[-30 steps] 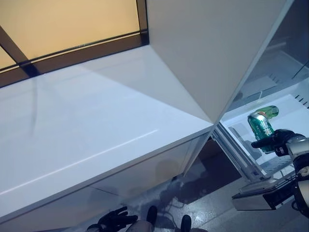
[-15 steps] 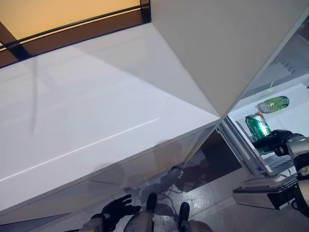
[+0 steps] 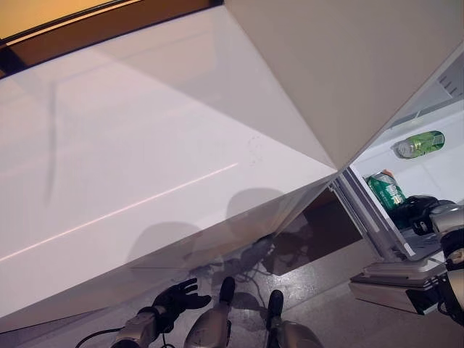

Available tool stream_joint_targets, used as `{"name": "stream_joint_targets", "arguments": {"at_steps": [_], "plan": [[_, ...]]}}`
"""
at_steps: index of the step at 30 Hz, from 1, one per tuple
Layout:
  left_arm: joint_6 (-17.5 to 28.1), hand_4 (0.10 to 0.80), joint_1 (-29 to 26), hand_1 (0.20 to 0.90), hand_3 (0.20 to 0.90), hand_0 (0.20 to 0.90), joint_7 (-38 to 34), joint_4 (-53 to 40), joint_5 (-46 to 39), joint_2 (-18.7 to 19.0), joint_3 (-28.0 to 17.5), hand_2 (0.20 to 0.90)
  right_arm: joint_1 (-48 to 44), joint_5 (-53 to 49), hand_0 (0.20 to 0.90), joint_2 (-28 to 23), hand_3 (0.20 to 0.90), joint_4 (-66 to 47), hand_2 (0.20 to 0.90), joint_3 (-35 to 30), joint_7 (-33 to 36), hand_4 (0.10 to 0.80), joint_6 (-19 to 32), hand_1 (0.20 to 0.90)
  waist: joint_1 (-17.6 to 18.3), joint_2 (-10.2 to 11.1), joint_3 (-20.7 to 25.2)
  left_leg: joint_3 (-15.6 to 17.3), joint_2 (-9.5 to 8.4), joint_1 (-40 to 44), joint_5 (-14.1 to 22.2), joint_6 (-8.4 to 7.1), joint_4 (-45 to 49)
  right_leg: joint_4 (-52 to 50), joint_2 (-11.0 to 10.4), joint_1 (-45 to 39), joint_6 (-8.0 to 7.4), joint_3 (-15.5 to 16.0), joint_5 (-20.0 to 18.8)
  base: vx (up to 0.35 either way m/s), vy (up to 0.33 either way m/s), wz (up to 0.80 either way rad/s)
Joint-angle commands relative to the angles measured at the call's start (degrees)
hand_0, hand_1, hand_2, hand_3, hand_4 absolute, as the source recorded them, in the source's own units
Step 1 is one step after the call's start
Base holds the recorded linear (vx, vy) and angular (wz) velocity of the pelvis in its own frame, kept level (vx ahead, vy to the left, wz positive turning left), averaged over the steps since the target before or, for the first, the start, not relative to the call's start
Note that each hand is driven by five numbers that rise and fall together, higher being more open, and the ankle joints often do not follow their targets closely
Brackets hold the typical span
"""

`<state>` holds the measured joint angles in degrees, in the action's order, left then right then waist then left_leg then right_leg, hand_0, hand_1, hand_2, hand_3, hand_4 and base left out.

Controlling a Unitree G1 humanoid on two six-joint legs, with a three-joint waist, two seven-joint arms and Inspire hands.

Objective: Put drinks into fridge and close the fridge

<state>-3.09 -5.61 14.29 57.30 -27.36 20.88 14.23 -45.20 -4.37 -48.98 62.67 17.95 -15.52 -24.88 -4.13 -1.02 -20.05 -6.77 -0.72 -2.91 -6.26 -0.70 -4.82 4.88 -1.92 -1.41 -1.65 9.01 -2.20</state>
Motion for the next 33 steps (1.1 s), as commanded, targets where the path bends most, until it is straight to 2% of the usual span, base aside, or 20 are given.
{"name": "stream_joint_targets", "arguments": {"at_steps": [1, 4, 5, 6, 14, 21, 27, 29, 33], "plan": [[2.29, 0.800, -0.55, 0.900, 0.900, 0.900, 0.27, -0.43, -0.47, 1.54, 2.67, 0.900, -9.05, 2.48, 0.300, -5.89, 0.200, 0.55, 0.300, 3.19, 0.71, 0.100, 3.62, 0.300, -0.05, 0.77, 2.13, 5.52, -2.57, 2.41, 7.40, 3.89, -0.18, -0.94, 3.28, 1.92, 2.99, -3.26, 2.29, -0.021, 0.033, 0.00], [2.51, 0.800, -0.98, 0.900, 0.900, 0.900, 0.30, -0.58, -0.80, 1.57, 3.10, 0.900, -9.41, 2.42, 0.300, -5.65, 0.200, 0.82, 0.300, 3.28, 0.88, 0.100, 3.38, 0.300, -0.06, 0.41, 1.75, 5.51, -2.71, 1.93, 7.30, 3.97, -0.18, -0.88, 3.15, 2.40, 2.86, -3.23, 2.03, -0.019, 0.023, 0.00], [2.54, 0.800, -1.10, 0.900, 0.900, 0.900, 0.26, -0.63, -0.85, 1.56, 3.19, 0.900, -9.59, 2.48, 0.324, -5.52, 0.227, 0.97, 0.324, 3.35, 1.00, 0.127, 3.28, 0.324, -0.07, 0.32, 1.62, 5.52, -2.75, 1.82, 7.29, 3.99, -0.18, -0.89, 3.11, 2.54, 2.82, -3.22, 1.98, -0.032, 0.037, -0.01], [2.48, 0.800, -1.19, 0.900, 0.900, 0.900, 0.23, -0.75, -0.92, 1.57, 3.25, 0.900, -9.78, 2.46, 0.900, -5.45, 0.900, 1.00, 0.900, 3.45, 1.37, 0.800, 3.07, 0.900, -0.08, 0.23, 1.55, 5.55, -2.78, 1.70, 7.29, 4.01, -0.18, -0.86, 3.07, 2.64, 2.80, -3.21, 1.93, -0.032, 0.037, -0.01], [2.33, 0.800, -1.08, 0.900, 0.900, 0.900, -0.11, -1.23, -1.69, 1.36, 2.99, 0.900, -10.80, -2.01, 0.900, -5.88, 0.900, -2.10, 0.900, 2.90, 7.40, 0.800, 4.80, 0.900, 0.32, 0.18, 1.72, 5.97, -2.86, 1.83, 7.53, 3.98, -0.18, -0.87, 2.96, 2.72, 2.62, -3.30, 1.77, -0.021, 0.048, 0.00], [2.12, 0.800, 1.21, 0.900, 0.900, 0.900, -1.07, -1.89, -1.32, 0.50, 1.60, 0.900, -5.90, -14.05, 0.900, -7.92, 0.900, -17.81, 0.900, -3.53, 16.93, 0.800, 7.01, 0.900, 1.97, 1.54, 3.59, 7.23, -2.81, 3.22, 8.36, 4.01, -0.18, -1.14, 3.09, 1.79, 2.40, -4.07, 2.09, 0.001, 0.084, -0.10], [2.78, 0.800, 3.02, 0.900, 0.900, 0.900, -1.49, 0.65, -0.02, -0.37, 0.43, 0.900, 1.87, -21.11, 0.900, -10.89, 0.900, -27.26, 0.900, -13.44, 21.34, 0.800, 13.05, 0.900, 3.90, 2.78, 6.20, 9.29, -2.71, 5.48, 9.82, 4.48, -0.18, -0.90, 3.30, -0.01, 2.00, -5.48, 2.43, 0.014, 0.083, -0.08], [3.41, 0.800, 3.69, 0.900, 0.900, 0.900, -1.77, 2.27, 0.44, -1.00, 0.14, 0.900, 4.31, -24.70, 0.900, -11.49, 0.900, -30.93, 0.900, -18.10, 26.19, 0.800, 17.42, 0.900, 4.66, 3.12, 7.72, 10.13, -2.75, 6.55, 10.56, 4.75, -0.18, -0.62, 3.34, -0.95, 1.71, -6.27, 2.58, 0.029, 0.093, -0.30], [3.56, 0.800, 4.15, 0.900, 0.900, 0.900, -1.87, 4.02, 1.31, -1.52, 0.00, 0.900, 7.58, -24.74, 0.900, -11.06, 0.900, -33.52, 0.900, -23.54, 35.33, 0.800, 23.67, 0.900, 5.11, 3.21, 9.47, 10.98, -2.77, 7.67, 11.25, 5.02, -0.18, -0.39, 3.34, -1.92, 1.28, -7.19, 2.74, 0.033, 0.057, -0.24]]}}
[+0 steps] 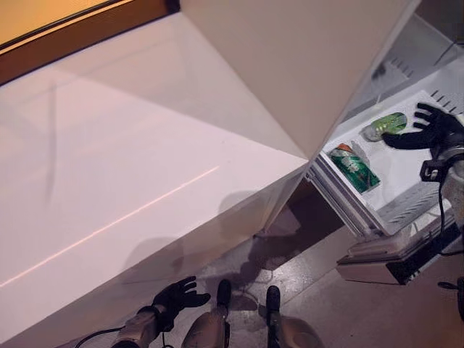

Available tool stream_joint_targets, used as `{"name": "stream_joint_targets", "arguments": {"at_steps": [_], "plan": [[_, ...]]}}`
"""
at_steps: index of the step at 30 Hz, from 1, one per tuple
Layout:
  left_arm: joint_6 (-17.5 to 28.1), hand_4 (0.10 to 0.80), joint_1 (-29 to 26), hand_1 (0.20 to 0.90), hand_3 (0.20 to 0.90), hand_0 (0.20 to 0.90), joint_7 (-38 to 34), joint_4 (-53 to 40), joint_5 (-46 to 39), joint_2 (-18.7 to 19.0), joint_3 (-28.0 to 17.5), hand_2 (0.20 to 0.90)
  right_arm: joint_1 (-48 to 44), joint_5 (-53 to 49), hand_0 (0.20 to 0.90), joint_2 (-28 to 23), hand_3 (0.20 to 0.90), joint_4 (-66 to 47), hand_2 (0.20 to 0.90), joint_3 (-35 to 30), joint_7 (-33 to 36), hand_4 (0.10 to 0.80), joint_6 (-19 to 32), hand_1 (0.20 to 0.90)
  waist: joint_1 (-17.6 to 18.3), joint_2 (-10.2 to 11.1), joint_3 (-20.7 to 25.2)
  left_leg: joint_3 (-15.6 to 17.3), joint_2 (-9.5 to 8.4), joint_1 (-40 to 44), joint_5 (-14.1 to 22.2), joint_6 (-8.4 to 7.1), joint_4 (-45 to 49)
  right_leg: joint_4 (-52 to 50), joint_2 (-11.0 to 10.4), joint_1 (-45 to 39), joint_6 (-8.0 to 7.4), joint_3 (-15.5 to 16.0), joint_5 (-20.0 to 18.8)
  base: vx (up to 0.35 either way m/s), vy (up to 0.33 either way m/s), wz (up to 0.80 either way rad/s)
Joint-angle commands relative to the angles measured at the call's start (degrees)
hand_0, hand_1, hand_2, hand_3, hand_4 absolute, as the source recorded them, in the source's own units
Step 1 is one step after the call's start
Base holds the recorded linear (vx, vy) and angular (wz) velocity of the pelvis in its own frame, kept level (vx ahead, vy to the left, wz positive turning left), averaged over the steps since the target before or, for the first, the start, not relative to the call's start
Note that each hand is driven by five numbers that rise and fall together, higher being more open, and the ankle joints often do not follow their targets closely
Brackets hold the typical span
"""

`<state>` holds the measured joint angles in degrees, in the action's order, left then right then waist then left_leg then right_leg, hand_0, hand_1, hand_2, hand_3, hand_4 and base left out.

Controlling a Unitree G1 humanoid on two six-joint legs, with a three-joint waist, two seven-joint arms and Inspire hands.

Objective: Put drinks into fridge and close the fridge

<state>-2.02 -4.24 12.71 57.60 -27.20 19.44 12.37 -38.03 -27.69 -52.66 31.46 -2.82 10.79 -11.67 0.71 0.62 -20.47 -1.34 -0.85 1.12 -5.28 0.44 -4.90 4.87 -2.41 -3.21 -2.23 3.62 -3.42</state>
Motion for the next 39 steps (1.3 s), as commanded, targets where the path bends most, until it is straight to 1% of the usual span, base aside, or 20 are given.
{"name": "stream_joint_targets", "arguments": {"at_steps": [1, 2, 5, 9, 10, 13, 15, 18, 20, 22, 23, 25, 28, 29, 30, 33, 34, 35, 37, 39], "plan": [[2.41, 0.800, 2.91, 0.900, 0.900, 0.900, -0.21, 4.32, 1.74, -0.31, 1.70, 0.900, 1.64, -2.38, 0.900, -6.93, 0.900, -3.00, 0.900, -4.94, 11.61, 0.800, 11.89, 0.900, 0.51, 1.46, 10.58, 5.75, -2.67, 3.94, 10.50, 3.94, -0.10, -0.29, 3.79, -0.42, 1.68, -1.99, 4.03, 0.058, 0.071, -0.23], [2.10, 0.800, 2.93, 0.900, 0.900, 0.900, -0.18, 5.15, 2.48, -0.54, 1.82, 0.900, 3.72, -5.32, 0.900, -5.71, 0.900, -2.92, 0.900, -7.84, 14.40, 0.800, 14.12, 0.900, 0.76, 1.27, 11.63, 6.07, -2.68, 4.50, 10.87, 4.06, -0.10, -0.15, 3.71, -0.97, 1.41, -2.21, 4.13, 0.066, 0.064, -0.20], [1.82, 0.800, 2.87, 0.900, 0.900, 0.900, -0.01, 6.27, 3.85, -0.88, 2.33, 0.900, 7.53, -10.92, 0.900, -2.54, 0.900, -1.04, 0.900, -12.06, 17.66, 0.800, 19.47, 0.900, 0.83, 0.99, 12.98, 6.32, -2.74, 5.40, 11.59, 4.31, -0.10, 0.12, 3.67, -1.86, 1.19, -2.62, 4.38, 0.061, 0.031, -0.12], [1.71, 0.800, 2.60, 0.900, 0.900, 0.900, 0.22, 7.20, 4.52, -0.95, 3.13, 0.900, 11.12, -17.72, 0.900, 2.51, 0.900, 0.72, 0.900, -15.85, 19.80, 0.800, 22.87, 0.900, 0.84, 0.61, 13.78, 6.54, -2.77, 6.31, 12.11, 4.72, -0.10, -0.03, 3.53, -2.57, 1.11, -3.01, 4.75, 0.040, -0.004, -0.14], [1.90, 0.800, 2.68, 0.900, 0.900, 0.900, 0.24, 7.72, 4.39, -1.14, 3.22, 0.900, 12.63, -18.89, 0.900, 5.20, 0.900, 0.92, 0.900, -16.81, 20.25, 0.800, 23.74, 0.900, 0.77, 0.45, 14.07, 6.62, -2.74, 6.75, 12.31, 4.89, -0.10, -0.33, 3.46, -2.82, 1.15, -3.02, 5.08, 0.055, -0.031, -0.05], [1.25, 0.800, 2.66, 0.900, 0.900, 0.900, 0.12, 7.72, 4.91, -1.43, 3.15, 0.900, 14.42, -20.13, 0.900, 8.54, 0.900, 1.24, 0.900, -17.04, 20.47, 0.800, 23.59, 0.900, 0.60, 0.32, 14.29, 6.87, -2.75, 7.40, 12.54, 5.20, 0.37, -1.54, 3.31, -3.05, 1.40, -2.90, 5.94, 0.063, -0.052, -0.12], [0.92, 0.800, 2.91, 0.900, 0.900, 0.900, 0.12, 7.60, 5.65, -1.77, 3.46, 0.900, 16.16, -22.30, 0.900, 11.40, 0.900, 1.87, 0.900, -16.36, 18.41, 0.800, 22.35, 0.900, 0.30, 0.28, 13.61, 6.76, -2.82, 6.81, 14.00, 5.60, 4.37, -4.98, 2.88, -2.88, 2.01, -2.16, 7.65, 0.051, -0.075, -0.04], [0.77, 0.800, 3.22, 0.900, 0.900, 0.900, 0.36, 7.39, 6.28, -1.88, 3.57, 0.900, 17.57, -21.32, 0.900, 12.73, 0.900, 2.44, 0.900, -16.06, 17.00, 0.800, 22.46, 0.900, 0.00, 0.26, 12.49, 6.21, -2.97, 6.01, 15.52, 6.08, 8.62, -9.33, 2.38, -2.34, 2.43, -0.98, 9.56, 0.051, -0.090, 0.02], [0.74, 0.800, 3.78, 0.900, 0.900, 0.900, 0.30, 6.23, 7.31, -1.95, 3.98, 0.900, 18.18, -19.91, 0.900, 13.59, 0.900, 1.52, 0.900, -15.39, 14.87, 0.800, 23.19, 0.900, -0.41, 0.12, 10.12, 5.79, -3.15, 4.26, 17.53, 6.55, 15.15, -14.73, 1.70, -1.23, 2.94, 0.27, 11.71, 0.002, -0.088, 0.09], [0.80, 0.800, 3.97, 0.900, 0.900, 0.900, -0.03, 5.54, 7.05, -2.02, 4.14, 0.900, 18.22, -19.06, 0.900, 14.01, 0.900, -0.04, 0.900, -14.91, 12.10, 0.800, 22.92, 0.900, -0.61, 0.02, 8.41, 5.38, -3.23, 2.67, 18.96, 6.81, 19.10, -17.88, 1.44, -0.28, 3.34, 0.78, 13.11, -0.027, -0.068, 0.08], [0.80, 0.800, 3.97, 0.900, 0.900, 0.900, -0.03, 5.54, 7.05, -2.02, 4.14, 0.900, 18.22, -19.06, 0.900, 14.01, 0.900, -0.04, 0.900, -14.91, 12.10, 0.800, 22.92, 0.900, -0.61, 0.02, 8.41, 5.38, -3.23, 2.67, 18.96, 6.81, 19.10, -17.88, 1.44, -0.28, 3.34, 0.78, 13.11, -0.042, -0.055, 0.10], [1.14, 0.800, 3.76, 0.900, 0.900, 0.900, -0.96, 3.74, 7.81, -2.13, 4.48, 0.900, 17.47, -16.04, 0.900, 14.25, 0.900, -3.65, 0.900, -12.94, 10.07, 0.800, 22.99, 0.900, -0.97, -0.14, 6.18, 4.26, -3.65, -0.62, 20.75, 7.35, 24.25, -21.66, 1.28, 2.04, 4.03, 0.57, 14.59, -0.094, -0.053, 0.20], [1.33, 0.800, 3.52, 0.900, 0.900, 0.900, -1.19, 2.71, 7.29, -1.92, 4.48, 0.900, 16.83, -16.79, 0.900, 14.25, 0.900, -5.82, 0.900, -12.01, 7.63, 0.800, 22.68, 0.900, -1.04, -0.39, 4.90, 3.78, -3.84, -3.66, 21.74, 7.62, 28.02, -24.99, 1.17, 4.63, 4.54, 0.43, 15.49, -0.145, -0.026, 0.14], [1.17, 0.800, 3.07, 0.900, 0.900, 0.900, -1.96, 1.15, 6.68, -1.90, 4.25, 0.900, 15.67, -18.03, 0.900, 14.47, 0.900, -8.10, 0.900, -11.14, 4.75, 0.800, 22.15, 0.900, -1.18, -0.72, 3.17, 3.47, -4.20, -7.26, 22.47, 8.02, 31.84, -28.82, 0.97, 8.05, 5.09, 0.50, 16.17, -0.184, -0.008, 0.12], [1.33, 0.800, 2.90, 0.900, 0.900, 0.900, -2.08, 1.06, 6.56, -1.91, 4.26, 0.900, 15.35, -18.13, 0.900, 14.58, 0.900, -8.29, 0.900, -10.97, 4.30, 0.800, 22.30, 0.900, -1.16, -0.77, 2.93, 3.46, -4.22, -8.14, 22.65, 8.09, 32.63, -29.80, 0.91, 8.98, 5.17, 0.58, 16.39, -0.273, -0.012, 0.19], [1.96, 0.800, 1.96, 0.900, 0.900, 0.900, -3.87, 0.36, 5.11, -2.12, 4.11, 0.900, 13.30, -20.20, 0.900, 16.13, 0.900, -11.02, 0.900, -8.88, -0.35, 0.800, 21.05, 0.900, -1.34, -0.88, 0.70, 3.18, -4.55, -12.36, 23.06, 8.42, 36.14, -34.27, 0.62, 13.45, 5.74, 0.77, 17.19, -0.166, 0.009, 0.11], [1.84, 0.800, 1.62, 0.900, 0.900, 0.900, -4.49, -0.04, 4.60, -2.17, 3.84, 0.900, 12.31, -21.76, 0.900, 17.18, 0.900, -12.95, 0.900, -7.55, -3.59, 0.800, 19.35, 0.900, -1.50, -0.91, -0.19, 2.97, -4.82, -13.81, 22.99, 8.48, 37.12, -35.76, 0.51, 15.00, 5.92, 0.82, 17.40, -0.146, 0.035, 0.03], [2.00, 0.800, 1.54, 0.900, 0.900, 0.900, -4.55, -0.13, 4.58, -2.14, 3.68, 0.900, 11.90, -21.99, 0.900, 17.64, 0.900, -13.91, 0.900, -6.84, -4.76, 0.800, 18.95, 0.900, -1.58, -0.90, -0.51, 2.84, -4.96, -14.48, 22.90, 8.49, 37.47, -36.29, 0.48, 15.71, 5.99, 0.84, 17.47, -0.126, 0.041, 0.01], [2.45, 0.800, 1.41, 0.900, 0.900, 0.900, -4.81, -0.32, 4.03, -2.08, 3.37, 0.900, 11.08, -23.62, 0.900, 18.90, 0.900, -16.34, 0.900, -5.17, -9.99, 0.800, 17.12, 0.900, -1.82, -0.91, -1.33, 2.45, -5.33, -15.59, 22.34, 8.43, 37.62, -37.30, 0.47, 17.07, 6.07, 0.85, 17.40, -0.088, 0.041, -0.03], [3.33, 0.800, 1.13, 0.900, 0.900, 0.900, -5.13, -0.70, 2.81, -2.07, 2.93, 0.900, 9.75, -24.43, 0.900, 20.80, 0.900, -19.70, 0.900, -1.43, -16.24, 0.800, 15.86, 0.900, -2.27, -1.01, -2.26, 1.72, -6.02, -16.87, 21.26, 8.26, 37.29, -38.47, 0.44, 18.87, 6.08, 0.65, 17.29, -0.100, 0.070, -0.08]]}}
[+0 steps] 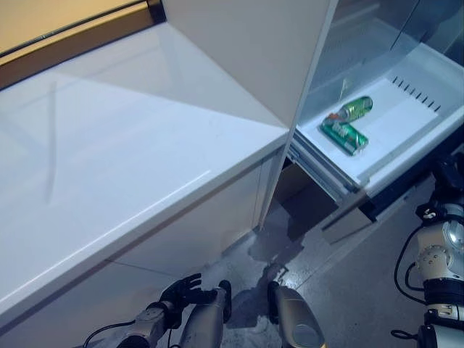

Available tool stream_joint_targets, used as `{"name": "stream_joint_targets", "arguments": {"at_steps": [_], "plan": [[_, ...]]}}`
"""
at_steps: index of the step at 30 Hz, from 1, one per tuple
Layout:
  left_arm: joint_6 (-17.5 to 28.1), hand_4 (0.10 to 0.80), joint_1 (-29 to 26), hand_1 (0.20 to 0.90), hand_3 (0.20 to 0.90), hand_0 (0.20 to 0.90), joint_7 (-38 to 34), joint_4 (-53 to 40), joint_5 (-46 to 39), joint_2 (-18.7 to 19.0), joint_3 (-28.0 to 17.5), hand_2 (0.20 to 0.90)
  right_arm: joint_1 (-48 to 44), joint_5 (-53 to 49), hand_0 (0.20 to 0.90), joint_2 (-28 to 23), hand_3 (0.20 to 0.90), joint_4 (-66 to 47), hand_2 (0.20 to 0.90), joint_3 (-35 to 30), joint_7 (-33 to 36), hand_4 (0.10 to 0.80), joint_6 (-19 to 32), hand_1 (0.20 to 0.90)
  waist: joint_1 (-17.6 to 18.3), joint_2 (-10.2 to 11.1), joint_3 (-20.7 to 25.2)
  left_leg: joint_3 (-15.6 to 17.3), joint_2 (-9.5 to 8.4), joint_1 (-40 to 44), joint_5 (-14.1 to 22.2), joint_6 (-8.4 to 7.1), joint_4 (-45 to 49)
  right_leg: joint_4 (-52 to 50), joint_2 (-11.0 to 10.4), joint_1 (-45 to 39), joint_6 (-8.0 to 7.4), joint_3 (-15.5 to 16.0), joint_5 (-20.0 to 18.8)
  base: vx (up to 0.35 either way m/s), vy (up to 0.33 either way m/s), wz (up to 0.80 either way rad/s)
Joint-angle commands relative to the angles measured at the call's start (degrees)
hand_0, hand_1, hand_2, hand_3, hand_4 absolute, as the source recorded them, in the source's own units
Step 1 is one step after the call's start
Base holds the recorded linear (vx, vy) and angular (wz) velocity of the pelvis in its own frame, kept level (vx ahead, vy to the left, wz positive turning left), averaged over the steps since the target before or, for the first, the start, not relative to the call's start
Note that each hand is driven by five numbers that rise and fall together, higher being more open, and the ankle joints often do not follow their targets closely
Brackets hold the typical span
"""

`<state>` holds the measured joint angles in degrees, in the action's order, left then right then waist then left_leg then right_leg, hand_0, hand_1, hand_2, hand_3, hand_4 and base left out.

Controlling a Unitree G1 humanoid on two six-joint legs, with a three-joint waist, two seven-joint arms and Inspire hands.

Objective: Put drinks into fridge and close the fridge

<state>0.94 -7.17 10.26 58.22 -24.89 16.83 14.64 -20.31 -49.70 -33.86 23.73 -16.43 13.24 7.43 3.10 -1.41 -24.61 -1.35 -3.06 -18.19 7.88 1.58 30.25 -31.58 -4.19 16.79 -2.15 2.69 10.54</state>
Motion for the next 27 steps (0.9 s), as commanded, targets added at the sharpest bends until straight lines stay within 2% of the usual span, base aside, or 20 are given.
{"name": "stream_joint_targets", "arguments": {"at_steps": [1, 4, 7, 10, 16, 23, 27], "plan": [[0.51, 0.800, 3.91, 0.900, 0.900, 0.900, -2.75, -1.50, 0.01, 0.55, 0.50, 0.900, -8.32, -2.50, 0.900, 2.55, 0.900, -12.91, 0.900, 13.31, -20.29, 0.800, -3.75, 0.900, -4.79, 1.02, 1.75, 1.57, -4.04, 2.02, 7.78, 7.09, 1.96, -2.18, 2.17, -0.59, 5.96, 1.58, 3.28, -0.122, 0.088, -0.28], [0.85, 0.800, 3.49, 0.900, 0.900, 0.900, -3.25, -3.05, -1.67, 0.43, 0.90, 0.900, -11.48, -1.34, 0.900, 4.32, 0.900, -14.92, 0.900, 18.75, -24.95, 0.800, -4.67, 0.900, -5.97, 0.69, 1.10, 0.65, -4.74, 0.42, 6.79, 7.01, 1.72, -2.62, 1.88, 1.08, 5.89, 1.94, 3.08, -0.079, 0.072, -0.28], [1.35, 0.800, 3.54, 0.900, 0.900, 0.900, -3.31, -3.55, -2.44, 0.25, 1.28, 0.900, -15.73, -1.85, 0.900, 5.38, 0.900, -13.26, 0.900, 21.45, -25.42, 0.800, -4.88, 0.900, -7.26, 0.33, 0.93, -0.45, -5.29, 0.51, 6.13, 6.87, 1.12, -2.64, 1.40, 0.85, 5.89, 2.76, 3.09, -0.025, 0.060, 0.09], [1.61, 0.800, 3.51, 0.900, 0.900, 0.900, -3.23, -3.65, -3.15, 0.67, 2.00, 0.900, -22.89, -3.98, 0.900, 6.91, 0.900, -8.79, 0.900, 23.46, -22.51, 0.800, -3.93, 0.900, -9.38, -0.31, 0.89, -1.80, -5.96, 1.03, 5.30, 6.65, -0.14, -2.85, 0.43, 0.23, 5.90, 4.27, 3.46, -0.003, 0.028, 0.17], [0.60, 0.800, 4.87, 0.900, 0.900, 0.900, -2.29, -2.20, -2.83, 1.50, 1.63, 0.900, -28.53, -4.39, 0.900, 8.07, 0.900, -3.00, 0.900, 23.90, -18.05, 0.800, -2.47, 0.900, -11.61, -0.92, 1.80, -5.05, -6.78, 3.93, 4.25, 6.27, -2.86, -1.14, -0.75, -3.38, 6.28, 6.80, 3.88, 0.072, 0.002, 0.52], [1.47, 0.800, 6.50, 0.900, 0.900, 0.900, -1.00, 0.65, -0.89, 2.09, 0.82, 0.900, -29.06, -0.63, 0.900, 7.19, 0.900, -1.08, 0.900, 23.94, -12.54, 0.800, -1.20, 0.900, -12.63, -0.36, 3.28, -6.96, -5.81, 8.90, 2.29, 5.73, -9.30, 6.00, -0.30, -8.72, 5.94, 8.09, 2.40, 0.075, -0.037, 0.19], [2.09, 0.800, 6.92, 0.900, 0.900, 0.900, -0.19, 1.36, -0.04, 1.94, 0.12, 0.900, -25.61, 3.88, 0.900, 6.52, 0.900, -2.93, 0.900, 22.74, -6.70, 0.800, -0.31, 0.900, -11.62, 0.59, 4.81, -6.22, -4.65, 11.51, 1.11, 5.19, -13.61, 11.26, 0.80, -11.19, 5.41, 7.62, 0.74, 0.053, -0.056, 0.08]]}}
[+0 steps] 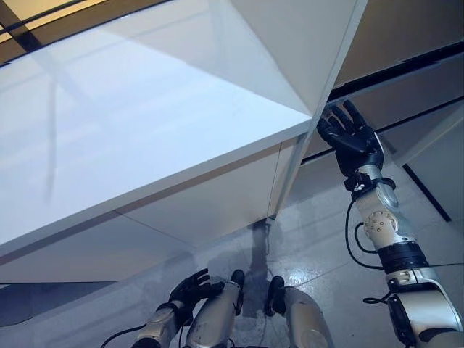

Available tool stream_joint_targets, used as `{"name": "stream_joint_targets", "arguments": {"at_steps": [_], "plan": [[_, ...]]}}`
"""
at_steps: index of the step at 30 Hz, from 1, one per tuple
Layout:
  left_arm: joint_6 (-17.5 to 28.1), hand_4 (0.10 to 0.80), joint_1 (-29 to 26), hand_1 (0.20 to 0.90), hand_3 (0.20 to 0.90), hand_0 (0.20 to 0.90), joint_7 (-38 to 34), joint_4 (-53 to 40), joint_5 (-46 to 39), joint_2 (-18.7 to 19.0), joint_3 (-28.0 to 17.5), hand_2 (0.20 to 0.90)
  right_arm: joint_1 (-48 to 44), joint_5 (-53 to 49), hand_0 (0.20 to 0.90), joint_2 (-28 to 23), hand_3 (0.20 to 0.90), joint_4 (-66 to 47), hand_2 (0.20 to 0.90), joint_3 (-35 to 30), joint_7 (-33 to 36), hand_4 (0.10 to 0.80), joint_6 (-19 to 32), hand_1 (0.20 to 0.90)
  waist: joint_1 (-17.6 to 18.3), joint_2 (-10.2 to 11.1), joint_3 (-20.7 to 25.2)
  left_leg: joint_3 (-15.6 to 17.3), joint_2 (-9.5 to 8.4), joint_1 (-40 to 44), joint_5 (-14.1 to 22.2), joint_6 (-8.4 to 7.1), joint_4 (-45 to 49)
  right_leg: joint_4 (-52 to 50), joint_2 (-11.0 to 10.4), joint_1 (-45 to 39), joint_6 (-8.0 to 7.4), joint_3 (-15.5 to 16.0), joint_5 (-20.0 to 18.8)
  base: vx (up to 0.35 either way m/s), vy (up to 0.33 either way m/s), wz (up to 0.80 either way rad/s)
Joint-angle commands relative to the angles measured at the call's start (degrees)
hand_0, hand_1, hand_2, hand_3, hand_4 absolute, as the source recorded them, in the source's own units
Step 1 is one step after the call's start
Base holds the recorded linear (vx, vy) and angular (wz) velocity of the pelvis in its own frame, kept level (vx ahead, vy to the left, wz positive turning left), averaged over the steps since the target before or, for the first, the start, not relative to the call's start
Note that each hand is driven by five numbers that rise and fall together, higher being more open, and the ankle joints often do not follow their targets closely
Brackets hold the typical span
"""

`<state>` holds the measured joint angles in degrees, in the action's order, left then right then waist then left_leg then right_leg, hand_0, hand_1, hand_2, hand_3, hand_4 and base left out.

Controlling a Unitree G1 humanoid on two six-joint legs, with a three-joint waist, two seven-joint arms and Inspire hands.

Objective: Put drinks into fridge and close the fridge

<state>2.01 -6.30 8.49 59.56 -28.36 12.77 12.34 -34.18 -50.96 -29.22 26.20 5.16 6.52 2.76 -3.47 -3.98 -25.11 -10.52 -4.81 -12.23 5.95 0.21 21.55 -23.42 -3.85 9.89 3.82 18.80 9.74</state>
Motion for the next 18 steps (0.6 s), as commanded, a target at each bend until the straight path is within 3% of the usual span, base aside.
{"name": "stream_joint_targets", "arguments": {"at_steps": [1, 6, 12, 15, 18], "plan": [[1.29, 0.800, 6.13, 0.900, 0.900, 0.900, 1.80, 0.27, 3.38, 5.79, 2.47, 0.900, -10.36, 7.26, 0.900, 1.96, 0.900, -5.91, 0.900, 0.85, 1.74, 0.800, 5.58, 0.900, -4.62, 3.44, 5.84, 3.33, -2.48, 6.40, 2.67, 6.40, -6.37, 4.80, 0.87, -5.05, -0.70, -8.79, 0.97, 0.068, -0.059, -0.01], [2.12, 0.800, 6.55, 0.900, 0.900, 0.900, 0.65, 1.44, 2.21, 3.39, 2.41, 0.900, 4.26, 12.59, 0.900, 7.36, 0.900, -11.36, 0.900, 1.88, 5.41, 0.800, 7.59, 0.900, -0.86, 5.03, 10.22, 6.25, -0.27, 11.82, 0.09, 5.23, -16.10, 15.46, 3.59, -9.62, -1.43, -12.07, -2.97, 0.081, -0.041, -0.07], [3.51, 0.800, 9.20, 0.900, 0.900, 0.900, -2.09, 0.47, 1.84, 0.17, 0.27, 0.900, 28.74, 22.62, 0.900, 11.63, 0.900, -8.96, 0.900, 5.08, -5.95, 0.800, 6.90, 0.900, 3.54, 6.08, 16.33, 12.68, 1.38, 16.72, -1.47, 4.43, -24.15, 25.20, 5.75, -13.69, -2.32, -15.41, -6.73, 0.053, -0.030, -0.20], [2.01, 0.800, 8.29, 0.900, 0.900, 0.900, -1.85, -0.29, 2.98, 0.41, -0.80, 0.900, 32.84, 24.70, 0.900, 12.33, 0.900, -3.78, 0.900, 7.22, -10.05, 0.800, 2.16, 0.900, 4.66, 6.55, 17.86, 14.78, 1.69, 18.52, -1.96, 3.81, -26.55, 28.42, 6.31, -15.54, -2.64, -15.45, -8.01, -0.002, -0.076, -0.38], [1.11, 0.800, 6.60, 0.900, 0.900, 0.900, -1.64, 0.79, 2.85, 0.90, -0.88, 0.900, 33.44, 24.40, 0.900, 13.12, 0.900, 3.40, 0.900, 8.18, -11.72, 0.800, 2.03, 0.900, 4.96, 6.64, 18.79, 15.61, 2.09, 18.65, -1.76, 3.20, -26.55, 28.42, 6.49, -15.98, -2.64, -14.67, -7.77, -0.015, -0.066, -0.24]]}}
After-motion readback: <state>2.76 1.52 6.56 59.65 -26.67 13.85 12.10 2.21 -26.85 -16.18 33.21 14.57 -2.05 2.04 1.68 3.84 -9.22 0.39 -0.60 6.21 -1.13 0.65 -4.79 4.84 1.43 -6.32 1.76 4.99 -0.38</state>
